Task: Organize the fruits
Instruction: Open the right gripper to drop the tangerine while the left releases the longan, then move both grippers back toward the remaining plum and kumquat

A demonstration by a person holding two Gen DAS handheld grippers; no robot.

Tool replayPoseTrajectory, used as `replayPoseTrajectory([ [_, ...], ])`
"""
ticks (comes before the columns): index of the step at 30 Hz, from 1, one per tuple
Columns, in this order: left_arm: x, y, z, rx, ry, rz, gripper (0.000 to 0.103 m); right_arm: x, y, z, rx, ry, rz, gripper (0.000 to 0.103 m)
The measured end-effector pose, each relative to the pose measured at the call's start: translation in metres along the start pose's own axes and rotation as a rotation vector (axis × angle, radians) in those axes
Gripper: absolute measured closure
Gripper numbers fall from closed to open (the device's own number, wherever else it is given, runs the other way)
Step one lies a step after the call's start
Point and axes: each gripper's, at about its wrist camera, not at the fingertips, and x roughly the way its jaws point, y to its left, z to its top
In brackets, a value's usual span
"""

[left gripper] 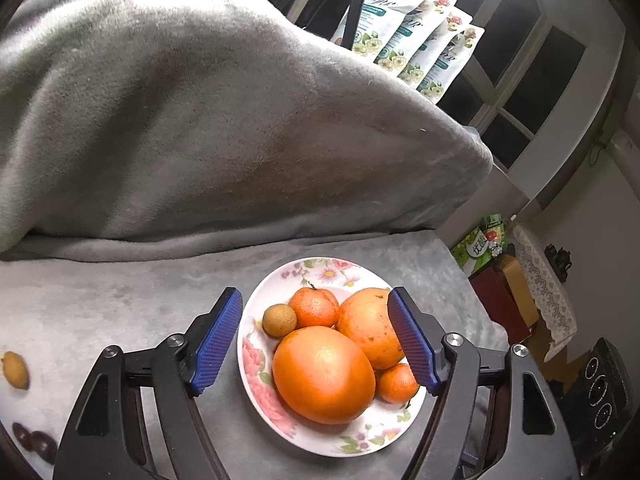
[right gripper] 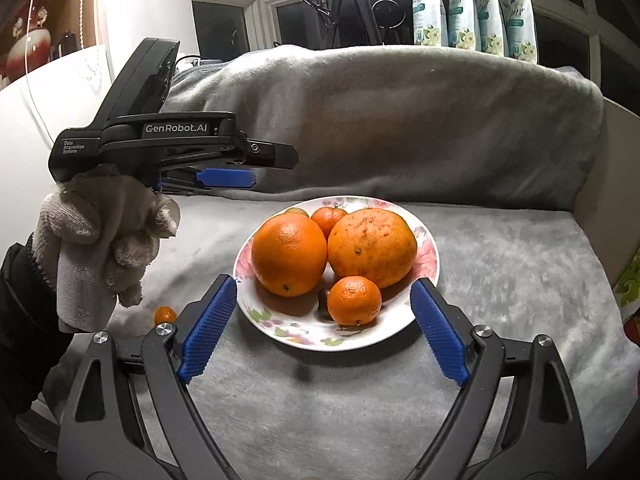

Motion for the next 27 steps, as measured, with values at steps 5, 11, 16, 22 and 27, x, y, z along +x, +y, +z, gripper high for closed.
replayPoseTrajectory([
  [5, -0.004, -0.006, -0.001, 0.022, -0.008, 0.016, 0.028, -0.001, 0.002, 0.001, 0.001, 0.005, 0.004, 0.012],
  [11, -0.020, -0.010, -0.004, 0.043, -0.045, 0.047, 0.028, -0.005, 0.008, 0.000, -0.014, -0.001, -0.007, 0.012],
  [16, -0.038, -0.007, -0.007, 0.048, -0.078, 0.066, 0.028, -0.008, 0.018, -0.001, -0.026, 0.001, 0.003, 0.012],
  [22, -0.065, 0.000, -0.014, 0.049, -0.122, 0.095, 0.028, -0.011, 0.036, -0.003, -0.054, 0.008, 0.011, 0.012],
  [27, -0.091, 0.014, -0.023, 0.026, -0.170, 0.139, 0.028, -0.012, 0.049, -0.004, -0.060, 0.016, 0.027, 0.012],
])
